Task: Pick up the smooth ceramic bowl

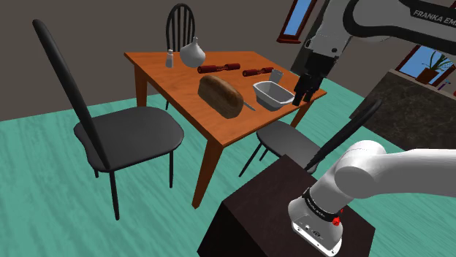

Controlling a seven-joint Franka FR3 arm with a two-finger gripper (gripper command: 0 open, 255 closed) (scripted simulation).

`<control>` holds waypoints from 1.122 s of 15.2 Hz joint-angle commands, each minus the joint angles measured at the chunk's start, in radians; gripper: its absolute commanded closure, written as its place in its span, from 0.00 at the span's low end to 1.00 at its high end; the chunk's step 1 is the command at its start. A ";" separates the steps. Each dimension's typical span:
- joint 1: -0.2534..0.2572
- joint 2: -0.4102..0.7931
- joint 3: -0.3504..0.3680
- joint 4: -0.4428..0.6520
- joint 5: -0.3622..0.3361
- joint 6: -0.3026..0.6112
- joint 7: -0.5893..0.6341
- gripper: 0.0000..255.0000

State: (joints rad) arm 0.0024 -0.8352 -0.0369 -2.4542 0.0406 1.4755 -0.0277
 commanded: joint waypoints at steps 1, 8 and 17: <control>0.000 0.000 0.000 0.000 0.000 0.000 0.000 0.00; -0.037 0.165 -0.056 -0.009 -0.111 0.215 -0.079 0.00; -0.081 0.432 -0.125 0.070 -0.219 0.470 -0.151 0.00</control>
State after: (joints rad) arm -0.0740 -0.4378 -0.1543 -2.3990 -0.1678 1.9158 -0.1715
